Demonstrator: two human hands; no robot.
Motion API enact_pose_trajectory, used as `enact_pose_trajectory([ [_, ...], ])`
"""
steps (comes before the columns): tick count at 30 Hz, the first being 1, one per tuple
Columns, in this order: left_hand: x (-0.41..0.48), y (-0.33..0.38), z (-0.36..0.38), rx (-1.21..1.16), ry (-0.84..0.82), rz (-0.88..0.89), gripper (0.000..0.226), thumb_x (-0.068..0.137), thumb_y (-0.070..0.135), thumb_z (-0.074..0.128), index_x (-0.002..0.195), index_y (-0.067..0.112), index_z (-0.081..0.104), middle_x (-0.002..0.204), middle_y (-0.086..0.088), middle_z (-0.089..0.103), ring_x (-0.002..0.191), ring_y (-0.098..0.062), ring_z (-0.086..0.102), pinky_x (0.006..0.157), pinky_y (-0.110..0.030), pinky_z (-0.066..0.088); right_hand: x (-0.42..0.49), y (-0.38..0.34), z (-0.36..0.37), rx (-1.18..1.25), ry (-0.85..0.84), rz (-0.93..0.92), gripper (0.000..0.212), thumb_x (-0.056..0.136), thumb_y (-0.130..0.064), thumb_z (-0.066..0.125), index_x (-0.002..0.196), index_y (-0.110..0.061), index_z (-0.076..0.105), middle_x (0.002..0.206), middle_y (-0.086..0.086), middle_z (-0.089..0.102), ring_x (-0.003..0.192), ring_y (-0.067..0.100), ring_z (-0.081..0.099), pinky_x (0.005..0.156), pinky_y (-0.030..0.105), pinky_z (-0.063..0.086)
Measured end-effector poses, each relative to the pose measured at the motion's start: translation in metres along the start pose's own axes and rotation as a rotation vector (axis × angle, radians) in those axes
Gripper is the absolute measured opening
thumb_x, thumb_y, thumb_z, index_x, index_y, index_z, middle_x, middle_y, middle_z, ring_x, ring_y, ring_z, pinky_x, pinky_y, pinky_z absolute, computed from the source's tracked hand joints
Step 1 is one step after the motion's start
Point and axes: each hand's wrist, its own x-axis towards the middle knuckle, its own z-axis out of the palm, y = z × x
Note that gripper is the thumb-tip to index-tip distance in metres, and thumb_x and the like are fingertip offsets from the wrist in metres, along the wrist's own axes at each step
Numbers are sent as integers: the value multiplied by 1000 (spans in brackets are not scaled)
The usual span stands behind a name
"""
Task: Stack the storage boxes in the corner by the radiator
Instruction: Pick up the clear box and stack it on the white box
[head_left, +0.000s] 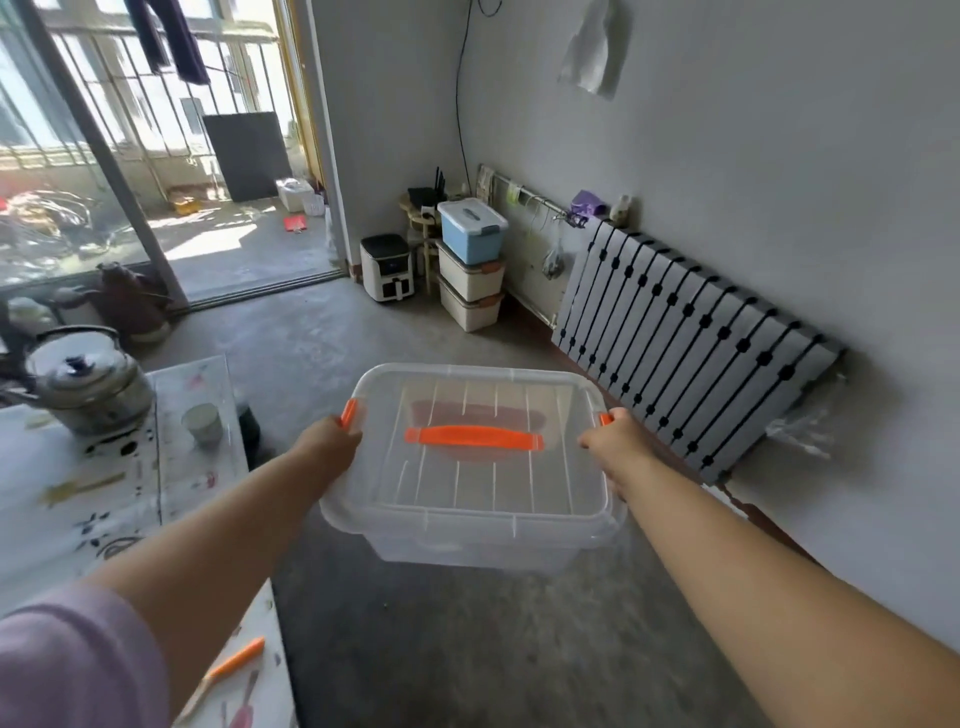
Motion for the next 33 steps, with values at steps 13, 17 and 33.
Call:
enact_pose_trajectory([
  [13,248,128,-50,-5,118,-55,35,94,24,53,121,0,55,97,-22,60,62,-28,53,54,-31,45,279,-182,80,-11,-113,-130,38,84,-8,57,121,-7,52,97,13,58,81,27,58,70,36,51],
  [17,314,161,-69,-100,172,-109,36,95,22,52,121,-4,54,106,-33,61,64,-31,50,80,-49,52,352,-254,101,-59,-158,-193,45,81,-13,57,125,-11,49,109,13,58,97,32,58,80,39,49],
  [33,598,163,-223,-39,158,-149,35,95,20,53,120,-4,56,87,-18,58,54,-22,48,41,-24,41,528,-471,324,0,-212,-218,52,82,-9,63,132,-11,48,121,14,57,109,31,56,88,40,49],
])
